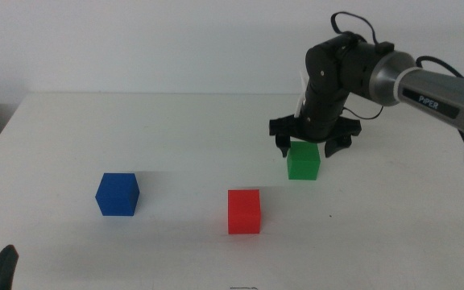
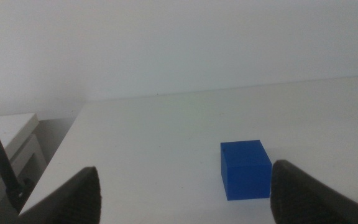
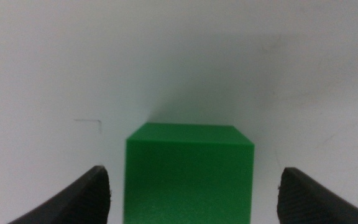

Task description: Stack red cubes first, then green, then blue cubes in a specific spot.

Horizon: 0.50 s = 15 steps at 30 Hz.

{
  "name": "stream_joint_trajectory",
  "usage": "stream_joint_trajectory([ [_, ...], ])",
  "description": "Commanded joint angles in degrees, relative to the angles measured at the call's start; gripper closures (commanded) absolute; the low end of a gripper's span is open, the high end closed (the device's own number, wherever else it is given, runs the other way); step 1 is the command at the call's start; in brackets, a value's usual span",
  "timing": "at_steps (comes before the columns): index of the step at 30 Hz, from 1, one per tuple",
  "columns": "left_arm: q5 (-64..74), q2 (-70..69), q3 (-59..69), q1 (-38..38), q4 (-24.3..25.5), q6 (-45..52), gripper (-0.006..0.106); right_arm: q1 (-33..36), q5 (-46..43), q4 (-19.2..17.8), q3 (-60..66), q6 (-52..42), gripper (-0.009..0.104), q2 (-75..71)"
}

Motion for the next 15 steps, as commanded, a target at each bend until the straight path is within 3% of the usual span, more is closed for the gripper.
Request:
stream_joint_trajectory([
  [1, -4.79, -1.14, -0.18, -0.11, -0.54, -0.32, 0.007, -0.34, 0.11, -0.5, -1.38, -0.47, 0.025, -3.0],
  [6, -4.79, -1.14, -0.18, -0.11, -0.54, -0.32, 0.007, -0.41, 1.84, 0.53, -1.38, 0.01, 0.04, -1.96],
  [8, -4.79, -1.14, -0.18, -0.11, -0.54, -0.32, 0.007, -0.41, 2.49, 0.68, -1.38, 0.01, 0.054, -1.71],
  [12, -4.79, -1.14, -0.18, -0.11, -0.54, -0.32, 0.007, -0.25, 5.06, 0.69, -1.38, -0.31, 0.092, -2.38],
  [15, -4.79, -1.14, -0.18, -0.11, -0.54, -0.32, 0.007, 1.6, 6.99, -1.69, -1.38, -0.31, 0.096, -6.57],
])
